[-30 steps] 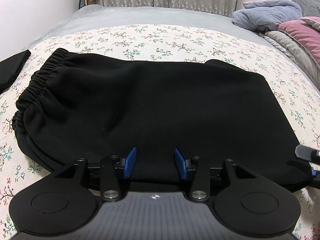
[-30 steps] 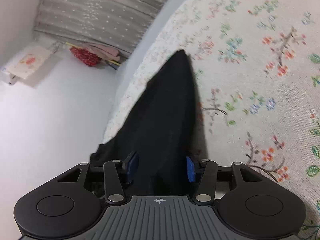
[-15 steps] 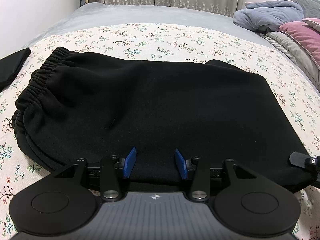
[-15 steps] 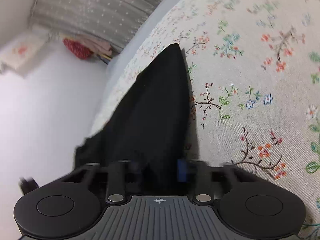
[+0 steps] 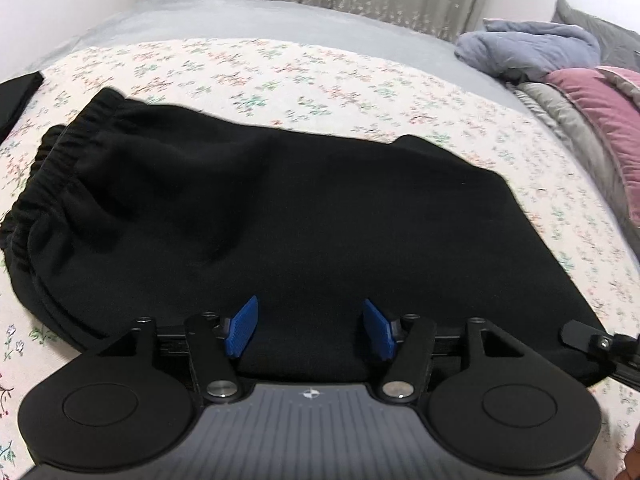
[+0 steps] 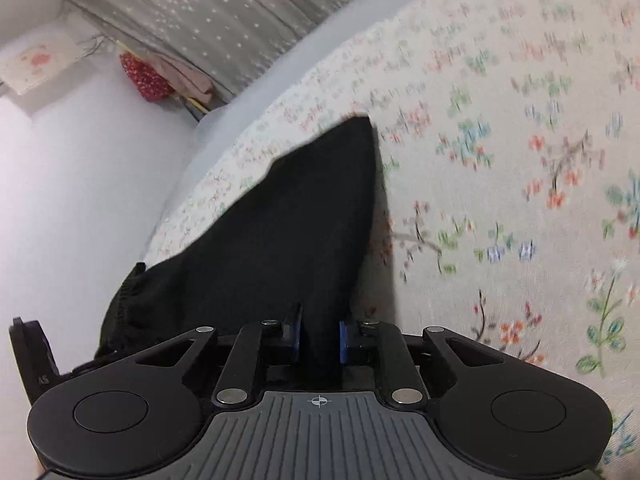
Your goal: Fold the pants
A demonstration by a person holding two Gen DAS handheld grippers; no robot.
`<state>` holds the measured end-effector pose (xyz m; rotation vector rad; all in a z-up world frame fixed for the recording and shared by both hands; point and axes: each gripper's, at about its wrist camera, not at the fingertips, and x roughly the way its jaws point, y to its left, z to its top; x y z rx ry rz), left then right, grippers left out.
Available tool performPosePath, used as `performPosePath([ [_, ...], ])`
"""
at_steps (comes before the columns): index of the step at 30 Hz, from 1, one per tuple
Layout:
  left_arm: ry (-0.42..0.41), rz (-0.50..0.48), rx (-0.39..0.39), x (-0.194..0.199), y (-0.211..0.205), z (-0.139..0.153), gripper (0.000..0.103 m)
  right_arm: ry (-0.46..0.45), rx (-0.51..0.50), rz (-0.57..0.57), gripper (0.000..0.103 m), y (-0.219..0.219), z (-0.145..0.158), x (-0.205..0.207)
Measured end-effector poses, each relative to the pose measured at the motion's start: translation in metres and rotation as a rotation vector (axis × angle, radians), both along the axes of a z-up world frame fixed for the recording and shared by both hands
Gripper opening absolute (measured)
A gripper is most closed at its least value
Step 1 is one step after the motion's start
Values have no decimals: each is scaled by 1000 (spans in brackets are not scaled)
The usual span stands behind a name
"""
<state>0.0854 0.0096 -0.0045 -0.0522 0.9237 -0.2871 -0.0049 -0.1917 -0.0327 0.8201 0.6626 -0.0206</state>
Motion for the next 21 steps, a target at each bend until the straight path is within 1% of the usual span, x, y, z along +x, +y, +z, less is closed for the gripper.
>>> performPosePath([
  [2, 6, -11, -1, -2, -6, 4, 73, -9, -22, 2, 15, -1, 5, -1],
  [6, 25, -26, -35, -5, -18, 14, 73, 18, -10, 12, 14, -10, 5, -1],
  [9, 6, -31, -6, -9, -24, 15, 74, 19, -28, 6, 13, -19, 10, -5],
  [13, 28, -55, -5, -13, -28, 9, 74, 25, -32, -50, 13, -45, 15, -21],
  [17, 31, -132, -32, -17, -35, 7, 74, 16, -52, -149, 13, -82, 25, -47],
  [19, 13, -145, 4, -19, -42, 7, 74, 33, -49, -173, 13, -95, 23, -55],
  [21, 7, -145, 26, -19, -46, 5, 75, 69, -62, -166, 13, -97, 14, -56],
])
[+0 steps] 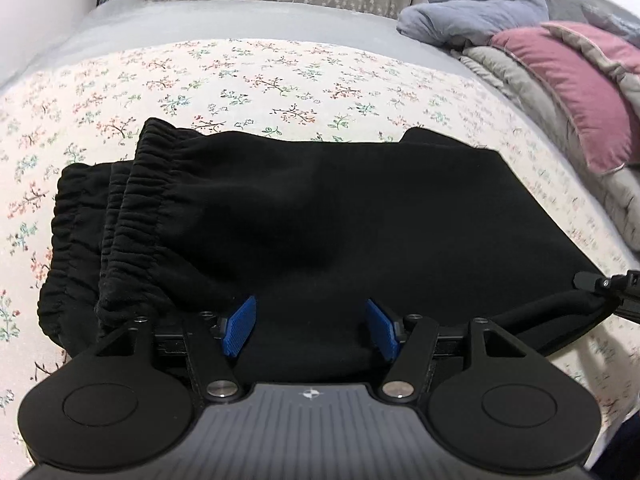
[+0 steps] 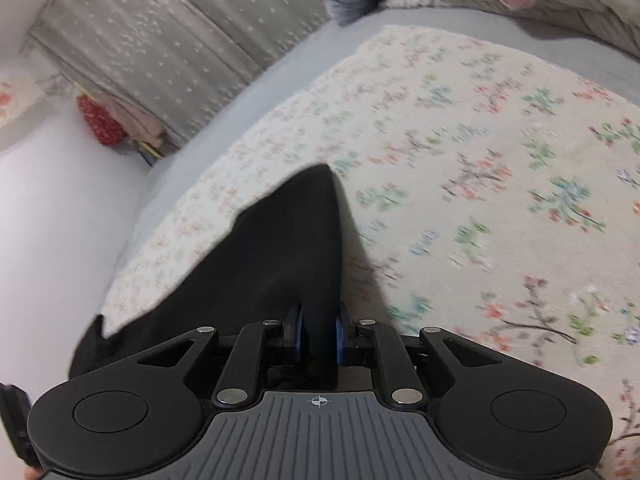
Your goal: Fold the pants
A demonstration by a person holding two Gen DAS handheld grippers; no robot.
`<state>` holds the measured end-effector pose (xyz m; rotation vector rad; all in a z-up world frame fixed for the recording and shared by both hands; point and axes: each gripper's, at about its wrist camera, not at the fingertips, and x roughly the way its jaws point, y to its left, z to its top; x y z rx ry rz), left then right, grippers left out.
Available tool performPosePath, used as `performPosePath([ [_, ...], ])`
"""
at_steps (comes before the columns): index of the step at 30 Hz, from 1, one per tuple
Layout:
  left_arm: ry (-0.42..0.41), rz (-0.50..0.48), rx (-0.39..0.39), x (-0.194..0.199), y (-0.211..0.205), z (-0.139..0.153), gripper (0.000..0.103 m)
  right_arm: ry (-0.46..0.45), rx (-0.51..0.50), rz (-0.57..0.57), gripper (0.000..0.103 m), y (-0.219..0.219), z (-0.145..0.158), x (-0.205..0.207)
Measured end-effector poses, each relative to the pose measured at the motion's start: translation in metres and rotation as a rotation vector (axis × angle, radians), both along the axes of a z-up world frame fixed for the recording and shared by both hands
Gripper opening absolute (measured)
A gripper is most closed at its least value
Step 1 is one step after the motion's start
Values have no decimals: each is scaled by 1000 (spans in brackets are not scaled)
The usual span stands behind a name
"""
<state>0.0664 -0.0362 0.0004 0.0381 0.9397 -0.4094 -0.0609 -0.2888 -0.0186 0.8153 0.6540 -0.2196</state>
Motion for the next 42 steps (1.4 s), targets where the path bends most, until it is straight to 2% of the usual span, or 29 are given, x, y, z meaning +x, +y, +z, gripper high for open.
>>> performPosePath([
  [3, 15, 18, -26, 3, -1, 3, 77, 47, -35, 18, 14, 8, -13, 5],
  [7, 13, 27, -74, 0, -3, 11, 78, 11, -56, 27, 14, 7, -8, 2],
  [12, -33, 14, -87, -5, -16, 19, 78, -24, -306, 83, 14, 42, 17, -1],
  [16, -11, 18, -124, 2, -32, 14, 79, -51, -504, 126, 15, 77, 30, 0],
  [19, 17, 7, -157, 6, -43, 16, 79, -74, -567, 151, 15, 92, 36, 1],
  [21, 2, -8, -165, 9, -52, 20, 79, -83, -598, 155, 15, 99, 37, 1],
  [24, -26, 10, -170, 20, -59, 18, 82, -94, -529, 143, 15, 91, 38, 2],
  [28, 16, 100, -233, 56, -62, 6, 82, -93, -251, 69, 15, 47, 30, -2],
  [31, -13, 104, -255, 80, -70, 8, 82, -92, -113, 38, 16, 26, 19, -4],
  [36, 58, 166, -178, 113, -92, -22, 82, -84, -115, 52, 17, 34, 14, -1],
  [39, -3, 168, -150, 113, -100, -27, 83, -83, -110, 51, 17, 33, 14, -1],
  [42, -7, 180, -149, 119, -102, -24, 83, -65, -82, 43, 17, 28, 10, -2],
])
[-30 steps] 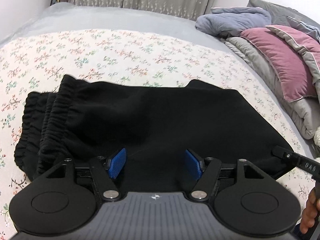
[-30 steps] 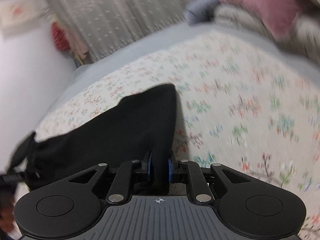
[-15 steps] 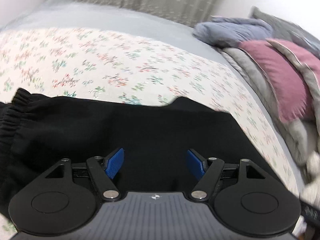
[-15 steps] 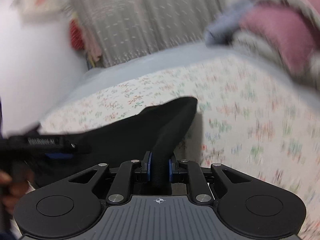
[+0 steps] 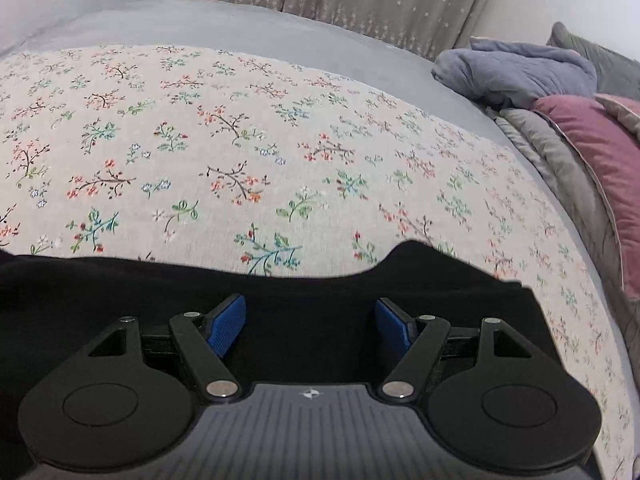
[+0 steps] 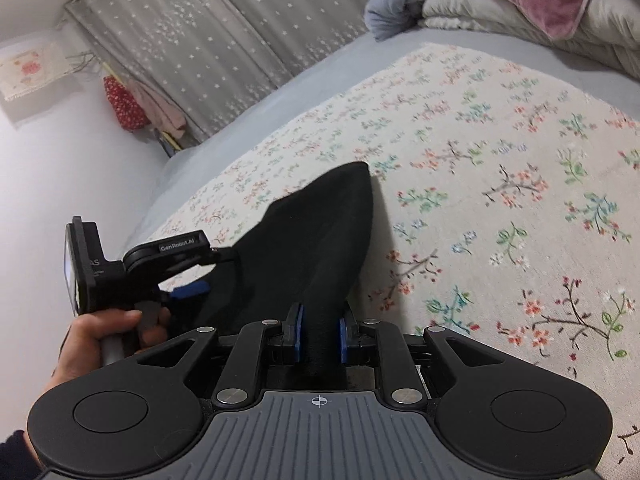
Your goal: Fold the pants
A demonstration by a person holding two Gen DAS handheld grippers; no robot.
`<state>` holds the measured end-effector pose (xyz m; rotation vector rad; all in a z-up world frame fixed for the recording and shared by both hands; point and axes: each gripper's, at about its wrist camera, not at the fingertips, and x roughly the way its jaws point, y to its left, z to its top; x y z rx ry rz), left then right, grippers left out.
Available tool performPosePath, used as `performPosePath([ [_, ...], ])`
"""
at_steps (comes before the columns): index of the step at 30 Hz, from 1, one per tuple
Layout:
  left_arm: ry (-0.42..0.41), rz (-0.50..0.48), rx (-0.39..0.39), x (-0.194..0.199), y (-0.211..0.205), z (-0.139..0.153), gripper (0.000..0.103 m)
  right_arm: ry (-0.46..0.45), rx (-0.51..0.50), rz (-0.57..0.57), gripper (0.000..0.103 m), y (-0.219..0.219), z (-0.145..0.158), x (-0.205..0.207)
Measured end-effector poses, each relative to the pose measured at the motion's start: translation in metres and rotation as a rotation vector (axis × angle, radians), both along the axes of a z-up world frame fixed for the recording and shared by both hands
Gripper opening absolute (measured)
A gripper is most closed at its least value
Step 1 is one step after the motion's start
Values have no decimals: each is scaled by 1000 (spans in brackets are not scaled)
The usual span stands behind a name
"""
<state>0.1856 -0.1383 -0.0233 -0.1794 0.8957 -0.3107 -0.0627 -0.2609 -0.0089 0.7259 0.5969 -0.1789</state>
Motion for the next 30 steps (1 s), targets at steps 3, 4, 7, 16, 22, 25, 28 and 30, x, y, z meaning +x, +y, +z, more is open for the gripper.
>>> performPosePath([
  [3, 3, 28, -104, 5, 7, 4, 83, 18, 12, -1, 17, -4, -4, 0],
  [4, 11, 35, -106, 7, 5, 2, 83, 21, 12, -1, 17, -4, -5, 0],
  [7, -35, 1, 13, 0, -9, -12, 83, 21, 17, 0, 17, -5, -5, 0],
  [16, -63, -36, -43, -38, -8, 15, 83, 25, 10, 7, 17, -3, -3, 0],
  [22, -84, -211, 35, -124, -19, 7, 83, 33, 42, -3, 17, -7, -6, 1],
  [25, -128, -290, 240, -158, -34, -3, 81, 35, 39, -4, 18, -6, -6, 0],
  [28, -189, -314, 363, -182, -40, -4, 81, 45, 50, -8, 19, -8, -7, 1],
  [30, -203, -302, 383, -188, -42, -6, 81, 54, 50, -5, 20, -7, -9, 2],
])
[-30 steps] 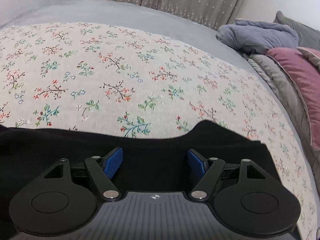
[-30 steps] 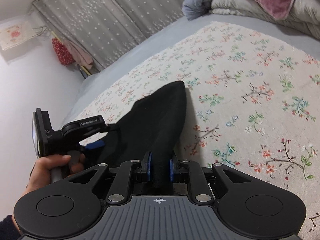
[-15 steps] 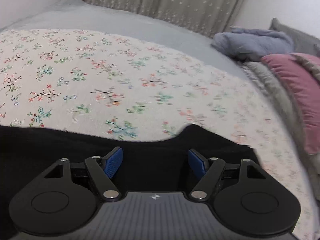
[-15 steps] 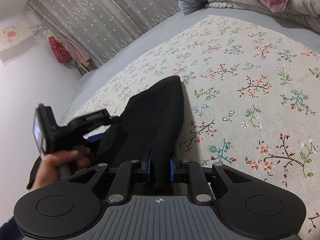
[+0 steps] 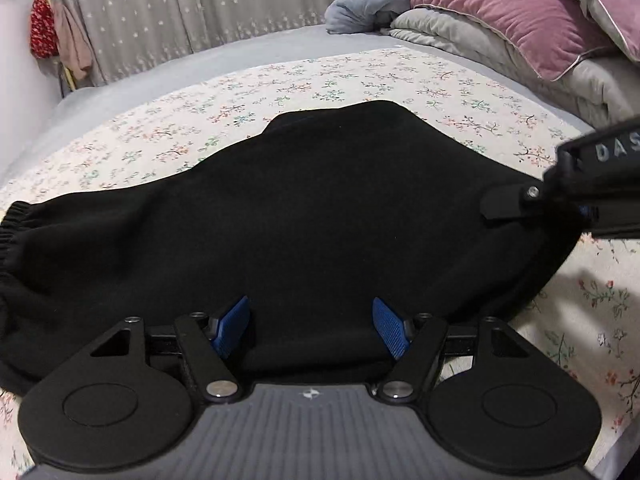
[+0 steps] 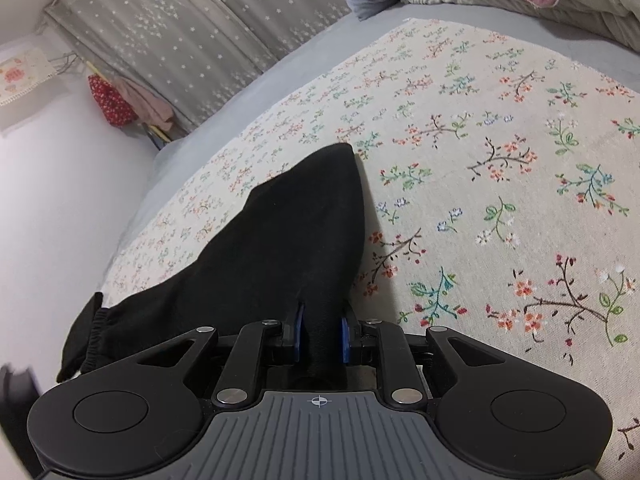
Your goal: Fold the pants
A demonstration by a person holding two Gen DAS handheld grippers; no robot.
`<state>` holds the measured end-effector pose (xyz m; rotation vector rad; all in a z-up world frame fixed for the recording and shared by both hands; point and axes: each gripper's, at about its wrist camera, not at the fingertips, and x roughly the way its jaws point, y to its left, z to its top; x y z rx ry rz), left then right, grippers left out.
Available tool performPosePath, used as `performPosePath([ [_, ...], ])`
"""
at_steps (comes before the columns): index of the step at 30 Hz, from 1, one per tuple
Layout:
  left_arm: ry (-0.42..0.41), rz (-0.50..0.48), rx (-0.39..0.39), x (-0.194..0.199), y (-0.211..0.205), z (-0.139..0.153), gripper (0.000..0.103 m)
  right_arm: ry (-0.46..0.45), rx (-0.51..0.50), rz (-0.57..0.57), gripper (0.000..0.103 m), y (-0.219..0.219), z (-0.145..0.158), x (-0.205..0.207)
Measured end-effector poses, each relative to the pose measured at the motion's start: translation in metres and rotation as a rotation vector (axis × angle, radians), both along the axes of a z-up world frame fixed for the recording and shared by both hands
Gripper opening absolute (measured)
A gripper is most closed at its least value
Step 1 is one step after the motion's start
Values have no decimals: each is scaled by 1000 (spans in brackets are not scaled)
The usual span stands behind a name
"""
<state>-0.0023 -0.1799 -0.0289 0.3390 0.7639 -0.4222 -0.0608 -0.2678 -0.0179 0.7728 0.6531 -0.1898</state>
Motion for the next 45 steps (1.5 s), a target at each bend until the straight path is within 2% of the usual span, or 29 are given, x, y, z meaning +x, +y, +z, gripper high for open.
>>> performPosePath([
  [7, -125, -8, 71, -19, -8, -4, 78, 8, -31, 4, 20, 5, 1, 0],
  [8, -118, -8, 59, -20, -5, 0, 78, 9, -30, 3, 20, 4, 0, 0],
  [12, -36, 14, -72, -10, 16, 11, 78, 19, -39, -3, 20, 3, -1, -3],
  [14, 29, 3, -90, -5, 19, 3, 79, 22, -31, -12, 20, 1, -2, -5],
  [19, 49, -3, -120, -1, 20, 0, 79, 14, 7, -13, 22, -2, -4, -7],
  [22, 69, -22, -128, -1, 24, 5, 79, -19, 99, -2, 32, -6, -5, -10],
  [24, 71, -31, -133, -3, 26, 2, 79, -38, 168, 1, 49, -12, -8, -14],
  [26, 58, -40, -126, -10, 27, 0, 80, -42, 213, 0, 53, -15, -12, -17],
  [34, 64, -37, -142, -11, 29, 0, 81, -34, 373, -5, 53, -19, -38, -29],
  [40, 60, -38, -146, -14, 34, 0, 81, -79, 321, -36, 52, -11, -43, -29],
  [43, 60, -43, -150, -15, 35, 0, 81, -87, 279, -58, 40, -6, -43, -25],
  [45, 59, -48, -152, -15, 36, 0, 81, -77, 258, -70, 26, -4, -44, -23],
])
